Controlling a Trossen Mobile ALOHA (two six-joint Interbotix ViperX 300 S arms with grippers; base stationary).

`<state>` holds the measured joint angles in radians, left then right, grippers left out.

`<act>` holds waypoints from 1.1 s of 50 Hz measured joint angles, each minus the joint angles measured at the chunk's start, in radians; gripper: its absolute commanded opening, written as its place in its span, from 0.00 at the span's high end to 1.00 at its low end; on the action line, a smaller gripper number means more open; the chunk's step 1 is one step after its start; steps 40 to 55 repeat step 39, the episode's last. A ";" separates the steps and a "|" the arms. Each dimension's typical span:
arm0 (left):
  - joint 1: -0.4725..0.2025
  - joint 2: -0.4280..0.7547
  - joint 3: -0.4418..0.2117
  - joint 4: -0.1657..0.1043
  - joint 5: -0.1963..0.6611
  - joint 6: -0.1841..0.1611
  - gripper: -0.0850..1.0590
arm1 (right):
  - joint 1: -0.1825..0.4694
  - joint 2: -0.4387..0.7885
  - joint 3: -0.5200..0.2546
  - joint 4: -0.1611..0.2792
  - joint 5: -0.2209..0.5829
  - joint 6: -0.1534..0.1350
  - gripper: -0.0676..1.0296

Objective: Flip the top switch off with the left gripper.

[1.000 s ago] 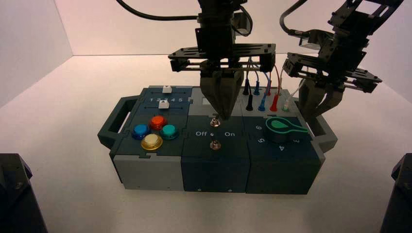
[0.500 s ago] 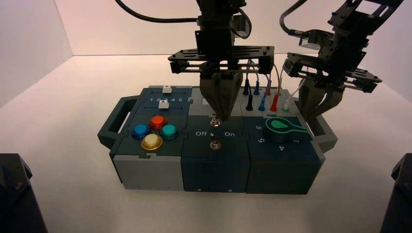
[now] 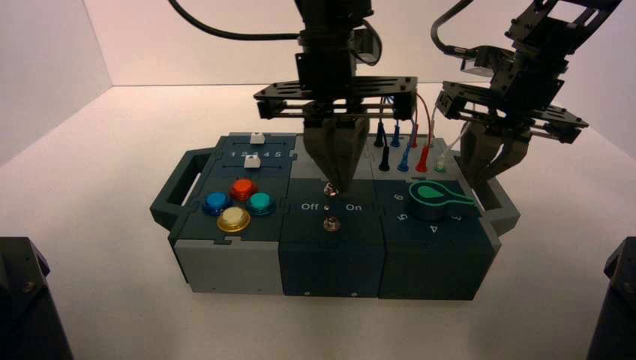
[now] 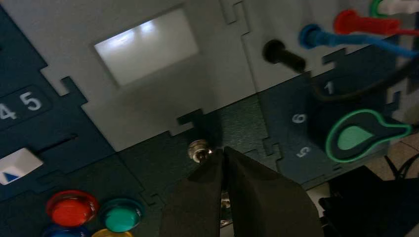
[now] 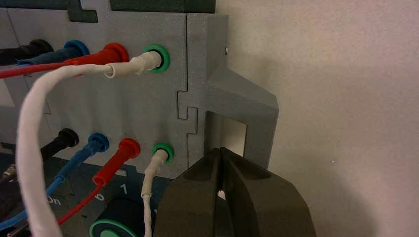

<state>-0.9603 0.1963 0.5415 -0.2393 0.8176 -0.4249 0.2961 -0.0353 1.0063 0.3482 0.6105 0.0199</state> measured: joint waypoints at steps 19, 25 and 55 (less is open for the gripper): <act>0.020 -0.069 0.034 -0.002 -0.034 0.002 0.95 | 0.002 -0.002 0.000 0.000 -0.002 -0.002 0.96; 0.028 -0.106 0.044 0.005 -0.037 0.000 0.95 | 0.002 -0.002 0.002 0.000 0.000 0.000 0.96; 0.040 -0.239 0.123 0.006 -0.080 0.000 0.95 | 0.002 0.000 0.002 0.000 0.000 0.000 0.96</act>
